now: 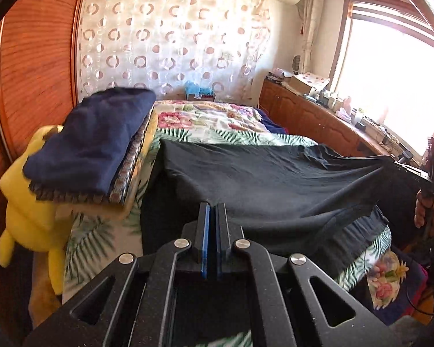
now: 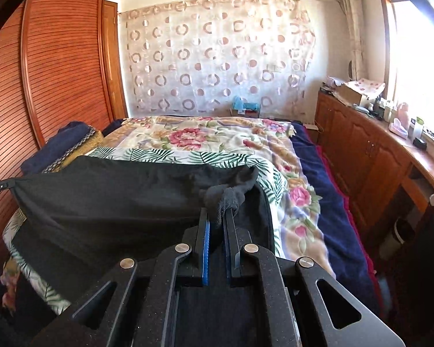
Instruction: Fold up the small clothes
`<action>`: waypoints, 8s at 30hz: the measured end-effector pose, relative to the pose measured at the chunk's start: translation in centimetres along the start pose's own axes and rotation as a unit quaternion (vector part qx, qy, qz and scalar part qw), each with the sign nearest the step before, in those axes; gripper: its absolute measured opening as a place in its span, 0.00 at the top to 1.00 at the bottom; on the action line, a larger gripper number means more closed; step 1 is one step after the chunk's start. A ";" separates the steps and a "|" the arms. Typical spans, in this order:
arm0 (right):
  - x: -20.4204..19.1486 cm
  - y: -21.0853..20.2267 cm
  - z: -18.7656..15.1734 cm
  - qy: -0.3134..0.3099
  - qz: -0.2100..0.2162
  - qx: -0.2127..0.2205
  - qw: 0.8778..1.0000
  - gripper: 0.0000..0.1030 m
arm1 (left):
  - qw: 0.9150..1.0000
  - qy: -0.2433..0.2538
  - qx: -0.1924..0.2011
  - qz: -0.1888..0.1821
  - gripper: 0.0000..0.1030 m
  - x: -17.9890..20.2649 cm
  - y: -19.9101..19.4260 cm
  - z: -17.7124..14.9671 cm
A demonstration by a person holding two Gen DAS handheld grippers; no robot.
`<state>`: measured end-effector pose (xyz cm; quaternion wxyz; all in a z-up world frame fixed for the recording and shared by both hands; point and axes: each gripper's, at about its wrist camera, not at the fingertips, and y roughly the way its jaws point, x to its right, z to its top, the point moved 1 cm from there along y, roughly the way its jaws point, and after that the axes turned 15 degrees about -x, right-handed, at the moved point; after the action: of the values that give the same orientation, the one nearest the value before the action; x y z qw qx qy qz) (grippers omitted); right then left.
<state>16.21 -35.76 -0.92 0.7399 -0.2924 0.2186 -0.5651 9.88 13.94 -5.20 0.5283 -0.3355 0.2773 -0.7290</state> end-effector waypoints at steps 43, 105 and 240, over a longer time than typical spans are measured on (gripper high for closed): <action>-3.9 2.4 -7.1 -0.004 0.020 -0.033 0.999 0.52 | 0.994 -0.029 -0.096 0.046 0.42 -2.1 5.9 -6.4; -0.7 1.6 -10.7 0.053 0.020 -0.011 0.998 0.29 | 0.964 0.238 0.020 -0.112 0.94 27.2 4.5 8.3; -5.9 4.4 -3.2 -0.011 0.004 -0.086 0.996 0.51 | 0.980 0.162 -0.086 -0.073 0.26 17.2 11.7 0.3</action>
<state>15.73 -29.80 -6.29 0.7163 -0.3609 0.2592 -0.5380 13.23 -5.91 -10.45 0.3905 -0.2769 0.3956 -0.7838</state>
